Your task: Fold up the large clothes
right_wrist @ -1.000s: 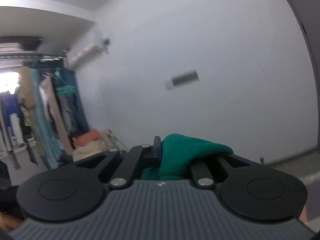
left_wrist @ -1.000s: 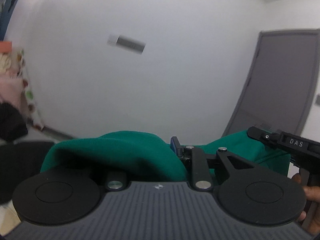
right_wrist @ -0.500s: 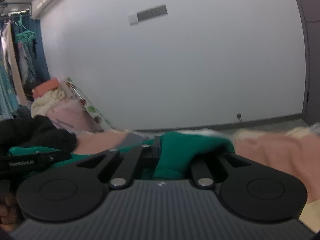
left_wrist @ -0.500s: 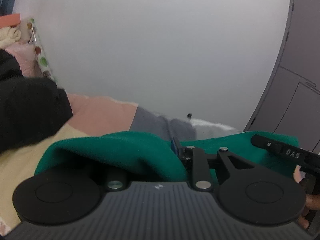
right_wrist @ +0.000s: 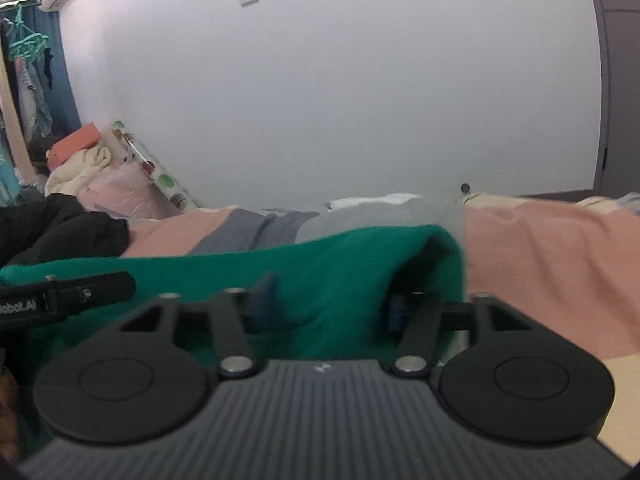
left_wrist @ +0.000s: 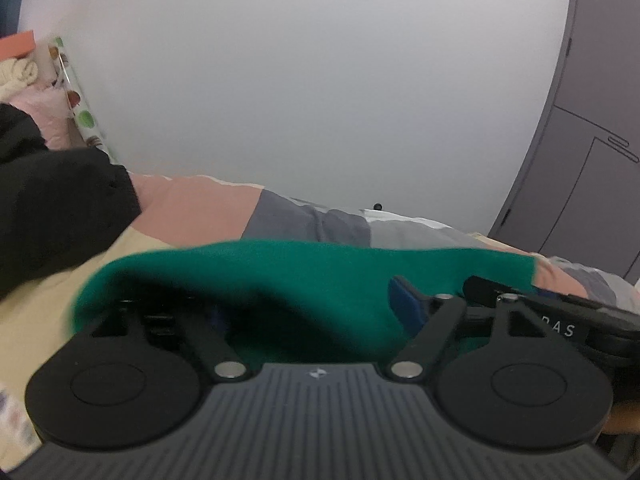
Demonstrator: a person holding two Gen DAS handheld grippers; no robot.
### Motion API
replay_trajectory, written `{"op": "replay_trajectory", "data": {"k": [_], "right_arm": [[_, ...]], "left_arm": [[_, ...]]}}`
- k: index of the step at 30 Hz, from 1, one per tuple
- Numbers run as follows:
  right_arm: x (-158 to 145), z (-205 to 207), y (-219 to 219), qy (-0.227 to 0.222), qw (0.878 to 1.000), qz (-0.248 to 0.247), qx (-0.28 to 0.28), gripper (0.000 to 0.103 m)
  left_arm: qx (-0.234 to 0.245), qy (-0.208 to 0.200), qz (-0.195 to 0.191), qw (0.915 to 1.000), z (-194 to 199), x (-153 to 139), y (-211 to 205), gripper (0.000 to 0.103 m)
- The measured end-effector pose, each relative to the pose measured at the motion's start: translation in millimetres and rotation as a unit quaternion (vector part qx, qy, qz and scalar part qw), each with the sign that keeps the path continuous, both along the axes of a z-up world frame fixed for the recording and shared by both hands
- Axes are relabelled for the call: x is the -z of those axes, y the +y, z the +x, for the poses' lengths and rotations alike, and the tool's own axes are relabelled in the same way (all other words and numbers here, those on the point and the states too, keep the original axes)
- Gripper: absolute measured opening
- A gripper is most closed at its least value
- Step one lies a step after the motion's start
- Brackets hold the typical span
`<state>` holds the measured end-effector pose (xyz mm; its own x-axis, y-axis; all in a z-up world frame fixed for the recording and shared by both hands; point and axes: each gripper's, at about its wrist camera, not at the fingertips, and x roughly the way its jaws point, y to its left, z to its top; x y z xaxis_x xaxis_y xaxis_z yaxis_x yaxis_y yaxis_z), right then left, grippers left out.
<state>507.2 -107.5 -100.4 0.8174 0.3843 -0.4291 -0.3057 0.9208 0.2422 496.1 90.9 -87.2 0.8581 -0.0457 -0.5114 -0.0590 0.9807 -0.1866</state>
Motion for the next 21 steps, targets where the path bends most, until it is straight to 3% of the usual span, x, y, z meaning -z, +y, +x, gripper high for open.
{"op": "replay_trajectory", "data": {"k": [3, 11, 16, 21], "right_arm": [[-19.9, -28.1, -5.7, 0.001, 1.000, 0.008, -0.002, 0.063], [-76.9, -128.9, -12.3, -0.054, 0.998, -0.020, -0.033, 0.063], [-100.9, -194.5, -29.9, -0.068, 0.997, -0.003, -0.046, 0.064], [-105.7, -254.1, -43.8, -0.075, 0.996, -0.002, -0.054, 0.064]], "left_arm": [[-0.001, -0.009, 0.011, 0.9999, -34.9, -22.5, -9.3, 0.095], [-0.025, -0.029, 0.019, 0.9991, -156.8, -79.7, -32.1, 0.103], [-0.045, -0.024, 0.005, 0.9987, -235.0, -82.8, -43.8, 0.103], [-0.064, -0.005, 0.009, 0.9979, -297.2, -82.8, -56.4, 0.103]]}}
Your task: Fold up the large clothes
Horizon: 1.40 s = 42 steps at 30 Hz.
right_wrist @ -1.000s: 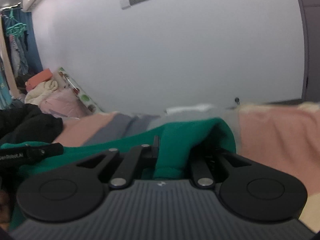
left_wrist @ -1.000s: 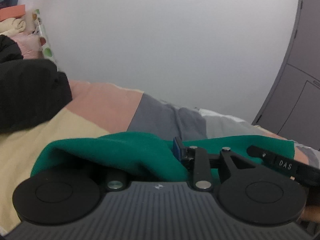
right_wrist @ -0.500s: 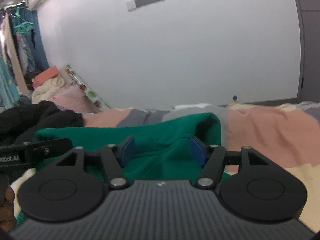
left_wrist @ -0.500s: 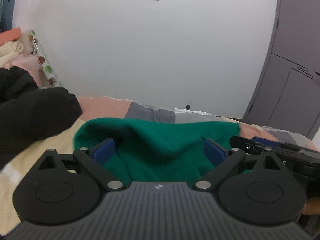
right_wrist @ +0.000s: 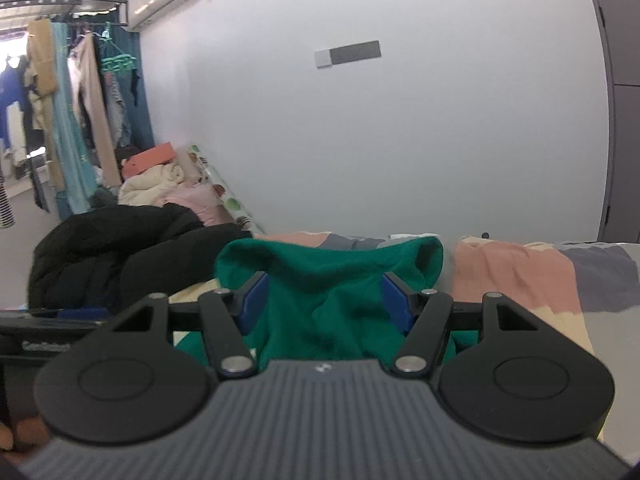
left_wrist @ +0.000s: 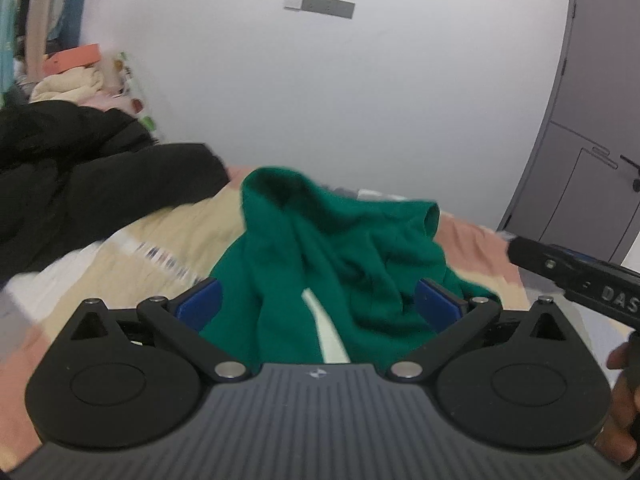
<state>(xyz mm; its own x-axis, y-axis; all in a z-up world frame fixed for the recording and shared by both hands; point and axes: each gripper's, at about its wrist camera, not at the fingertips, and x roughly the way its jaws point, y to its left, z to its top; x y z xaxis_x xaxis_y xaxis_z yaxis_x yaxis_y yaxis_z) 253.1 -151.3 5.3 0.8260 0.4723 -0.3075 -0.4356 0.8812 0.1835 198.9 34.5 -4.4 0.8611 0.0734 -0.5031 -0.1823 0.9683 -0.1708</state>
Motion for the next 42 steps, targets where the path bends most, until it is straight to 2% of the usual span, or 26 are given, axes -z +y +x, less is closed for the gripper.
{"op": "replay_trajectory", "data": {"k": [7, 12, 16, 19, 27, 32, 40, 42], "right_arm": [[18.3, -53.8, -17.0, 0.026, 1.000, 0.005, 0.016, 0.064], [53.2, -61.0, -20.8, 0.072, 0.997, 0.007, 0.033, 0.064], [78.2, -51.9, -18.5, 0.117, 0.992, 0.006, 0.042, 0.064], [86.0, -53.3, -18.9, 0.127, 0.991, 0.011, 0.043, 0.064], [99.3, -44.6, -16.4, 0.154, 0.987, 0.016, 0.040, 0.064], [103.6, -41.6, -19.1, 0.168, 0.985, 0.020, 0.035, 0.064], [109.2, -38.5, -24.1, 0.192, 0.980, 0.043, 0.030, 0.064], [112.1, -35.9, -26.6, 0.203, 0.977, 0.056, 0.030, 0.064]], "left_arm": [[0.024, 0.033, -0.038, 0.9985, -84.9, -21.1, -18.1, 0.103], [0.051, 0.068, -0.004, 0.9964, -130.3, -48.7, -45.7, 0.103], [0.078, 0.089, 0.006, 0.9930, -159.5, -72.1, -66.1, 0.103], [0.091, 0.102, 0.001, 0.9907, -174.5, -85.7, -76.8, 0.103], [0.090, 0.115, -0.005, 0.9893, -179.3, -99.0, -91.2, 0.103], [0.092, 0.135, -0.026, 0.9862, -164.6, -89.0, -89.3, 0.103], [0.114, 0.124, -0.043, 0.9847, -141.1, -72.7, -98.2, 0.103], [0.111, 0.118, -0.034, 0.9862, -132.9, -64.1, -99.4, 0.103]]}}
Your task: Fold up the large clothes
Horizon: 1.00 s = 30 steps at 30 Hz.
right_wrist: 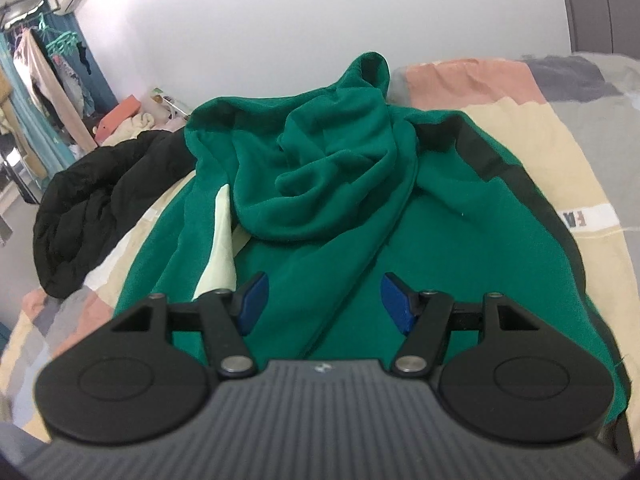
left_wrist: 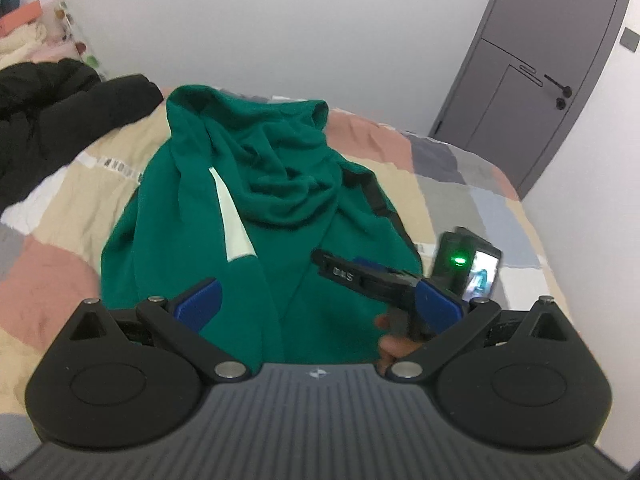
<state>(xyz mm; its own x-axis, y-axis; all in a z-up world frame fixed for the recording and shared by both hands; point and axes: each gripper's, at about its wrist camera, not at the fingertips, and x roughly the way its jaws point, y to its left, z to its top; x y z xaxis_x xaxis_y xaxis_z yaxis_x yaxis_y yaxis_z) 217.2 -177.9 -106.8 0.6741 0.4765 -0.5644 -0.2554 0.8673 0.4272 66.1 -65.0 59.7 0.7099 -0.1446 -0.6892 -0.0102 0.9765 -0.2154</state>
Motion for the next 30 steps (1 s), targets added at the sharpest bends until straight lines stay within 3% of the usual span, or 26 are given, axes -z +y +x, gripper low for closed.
{"op": "replay_trajectory", "data": {"k": [7, 12, 14, 17, 20, 23, 25, 29, 30], "right_arm": [[19.4, 14.2, -11.3, 0.064, 0.995, 0.078, 0.006, 0.066], [40.0, 28.6, -16.3, 0.118, 0.980, 0.160, 0.008, 0.065], [47.0, 35.2, -15.0, 0.133, 0.973, 0.187, 0.003, 0.059], [60.0, 46.5, -9.3, 0.162, 0.965, 0.209, -0.005, 0.049], [73.2, 56.8, -4.1, 0.185, 0.962, 0.203, 0.001, 0.047], [85.2, 66.3, 1.0, 0.206, 0.955, 0.213, -0.008, 0.042], [87.7, 72.8, 5.3, 0.209, 0.951, 0.228, -0.031, 0.040], [90.3, 77.5, 10.4, 0.199, 0.937, 0.281, -0.059, 0.040], [89.2, 78.3, 12.0, 0.195, 0.937, 0.284, -0.064, 0.040]], "left_arm": [[0.012, 0.024, 0.013, 0.9995, 45.7, 56.6, 17.1, 0.103], [0.003, 0.030, 0.033, 0.9990, 76.2, 100.3, 32.2, 0.103], [0.001, 0.034, 0.044, 0.9985, 86.9, 116.5, 35.2, 0.103], [0.007, 0.044, 0.028, 0.9986, 103.7, 142.5, 42.9, 0.103], [0.021, 0.054, -0.011, 0.9982, 115.9, 163.7, 54.3, 0.103], [0.029, 0.045, -0.007, 0.9985, 120.8, 175.3, 56.6, 0.102], [0.033, 0.032, -0.007, 0.9989, 122.1, 179.4, 56.3, 0.099], [0.039, 0.015, 0.003, 0.9991, 123.7, 185.5, 50.2, 0.081], [0.044, 0.009, 0.012, 0.9989, 123.9, 186.9, 47.5, 0.073]]}}
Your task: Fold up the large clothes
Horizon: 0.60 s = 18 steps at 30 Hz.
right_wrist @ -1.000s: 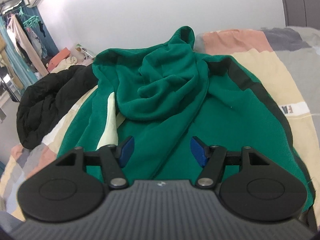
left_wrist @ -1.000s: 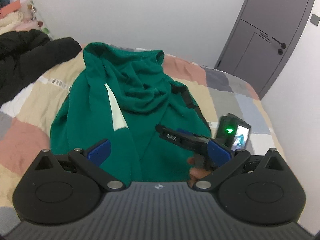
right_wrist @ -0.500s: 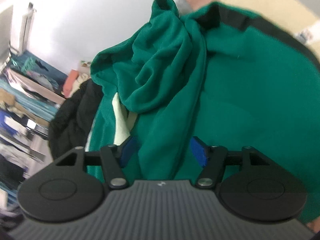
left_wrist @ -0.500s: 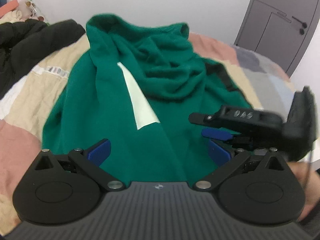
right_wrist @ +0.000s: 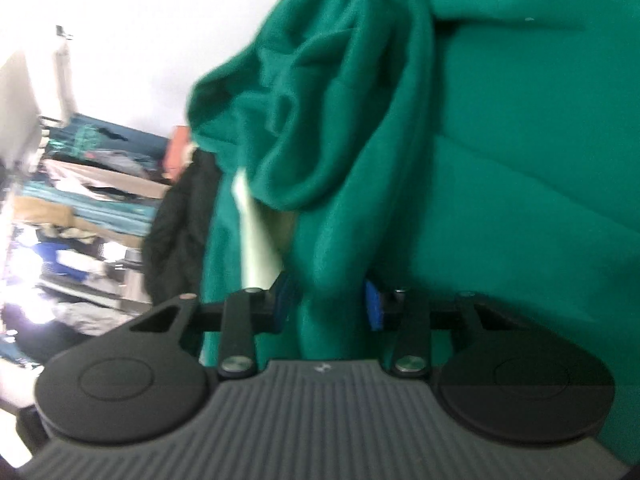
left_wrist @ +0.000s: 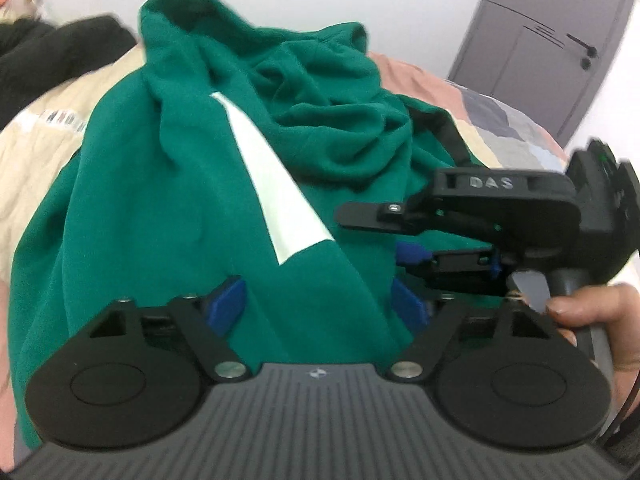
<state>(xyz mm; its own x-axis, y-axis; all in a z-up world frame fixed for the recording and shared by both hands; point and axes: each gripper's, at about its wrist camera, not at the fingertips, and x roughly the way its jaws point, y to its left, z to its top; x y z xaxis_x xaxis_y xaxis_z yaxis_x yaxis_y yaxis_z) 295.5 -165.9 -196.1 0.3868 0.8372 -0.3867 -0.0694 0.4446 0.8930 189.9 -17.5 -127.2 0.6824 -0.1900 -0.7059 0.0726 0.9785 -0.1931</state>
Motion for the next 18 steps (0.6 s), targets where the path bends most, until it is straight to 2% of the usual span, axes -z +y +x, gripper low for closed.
{"op": "replay_trajectory", "data": {"k": [1, 3, 6, 8, 10, 12, 15, 18], "right_arm": [[0.1, 0.4, 2.2, -0.003, 1.000, -0.003, -0.002, 0.039], [3.2, 1.2, 6.2, 0.000, 1.000, -0.023, -0.005, 0.026], [5.1, 0.2, 8.6, 0.000, 0.999, -0.044, 0.000, 0.012], [-2.2, -0.9, 10.6, -0.023, 0.997, -0.067, -0.004, 0.009], [-15.4, -5.3, 10.8, -0.055, 0.995, -0.083, -0.004, 0.009], [-26.0, -8.2, 6.9, -0.073, 0.994, -0.079, 0.007, 0.008], [-40.8, -16.3, -7.2, -0.095, 0.992, -0.078, 0.028, 0.007], [-57.9, -23.4, -26.4, -0.116, 0.989, -0.070, 0.056, 0.007]], "left_arm": [[0.004, -0.002, 0.005, 1.0000, 0.3, 1.8, -2.4, 0.066], [0.009, 0.014, -0.007, 0.9998, 3.2, 8.6, -6.4, 0.040], [0.007, 0.011, 0.013, 0.9998, 2.4, 13.4, -13.2, 0.015], [-0.004, 0.004, -0.007, 1.0000, -0.5, 10.1, -6.2, 0.007], [-0.021, -0.007, -0.041, 0.9989, -8.3, 1.7, 7.4, 0.005], [-0.044, -0.029, -0.065, 0.9965, -20.7, -8.9, 23.6, 0.004], [-0.085, -0.059, -0.118, 0.9876, -42.2, -25.9, 57.4, 0.004], [-0.126, -0.090, -0.141, 0.9777, -60.5, -40.0, 91.4, 0.003]]}}
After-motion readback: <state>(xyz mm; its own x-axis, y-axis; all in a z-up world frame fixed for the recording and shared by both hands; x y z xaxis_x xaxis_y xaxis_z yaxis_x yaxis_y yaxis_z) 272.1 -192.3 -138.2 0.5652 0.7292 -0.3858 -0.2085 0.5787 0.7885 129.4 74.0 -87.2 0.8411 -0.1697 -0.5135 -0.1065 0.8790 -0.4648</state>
